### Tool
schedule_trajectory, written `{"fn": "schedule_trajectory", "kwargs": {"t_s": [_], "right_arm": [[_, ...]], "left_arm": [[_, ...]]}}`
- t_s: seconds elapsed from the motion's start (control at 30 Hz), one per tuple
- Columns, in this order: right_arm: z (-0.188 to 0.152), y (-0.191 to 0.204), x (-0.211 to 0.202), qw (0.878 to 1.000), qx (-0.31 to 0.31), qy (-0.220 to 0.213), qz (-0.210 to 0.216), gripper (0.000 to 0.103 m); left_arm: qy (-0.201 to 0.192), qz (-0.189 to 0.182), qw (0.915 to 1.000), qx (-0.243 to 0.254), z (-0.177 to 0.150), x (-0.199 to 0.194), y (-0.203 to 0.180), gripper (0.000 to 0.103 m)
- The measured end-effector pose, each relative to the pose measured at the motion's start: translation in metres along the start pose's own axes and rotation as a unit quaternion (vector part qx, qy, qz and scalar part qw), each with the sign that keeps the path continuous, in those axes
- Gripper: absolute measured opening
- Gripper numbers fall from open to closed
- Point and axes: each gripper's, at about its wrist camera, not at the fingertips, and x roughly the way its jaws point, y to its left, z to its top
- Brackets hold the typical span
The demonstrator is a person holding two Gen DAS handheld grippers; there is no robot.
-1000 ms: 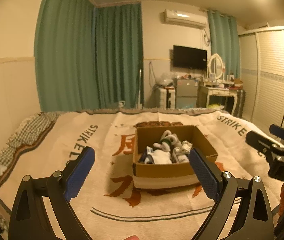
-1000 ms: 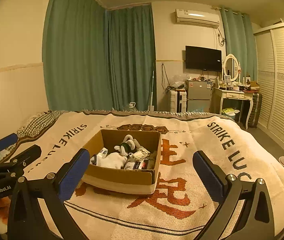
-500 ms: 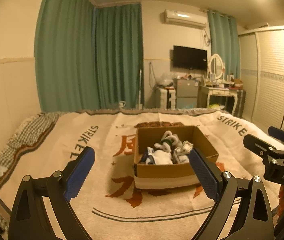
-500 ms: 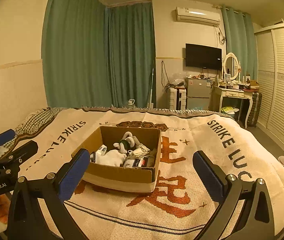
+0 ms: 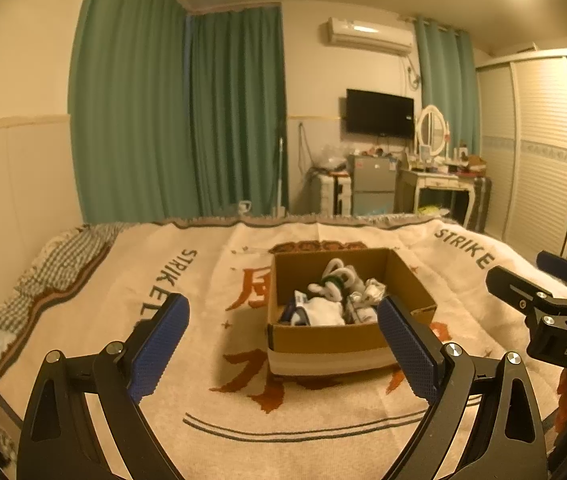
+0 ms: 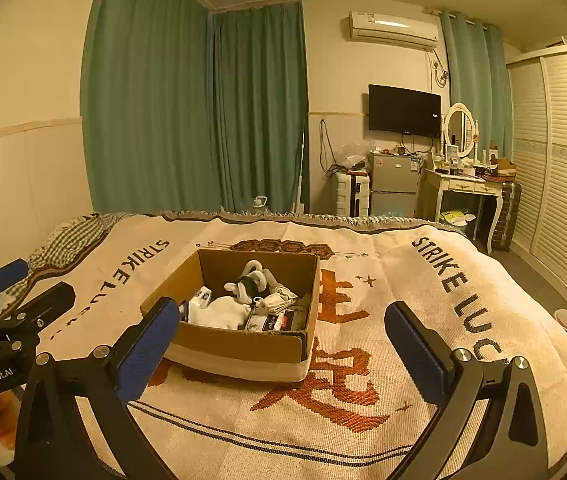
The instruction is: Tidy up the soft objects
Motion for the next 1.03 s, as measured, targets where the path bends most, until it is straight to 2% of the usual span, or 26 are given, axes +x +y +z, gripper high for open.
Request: {"fn": "schedule_trajectory", "kwargs": {"t_s": [1.03], "right_arm": [[-0.0039,0.0020,0.0038,1.000,0.003,0.004,0.000,0.103]], "left_arm": [[-0.004,0.004,1.0000,0.006,-0.0034,-0.0031,-0.0020,0.097]]}}
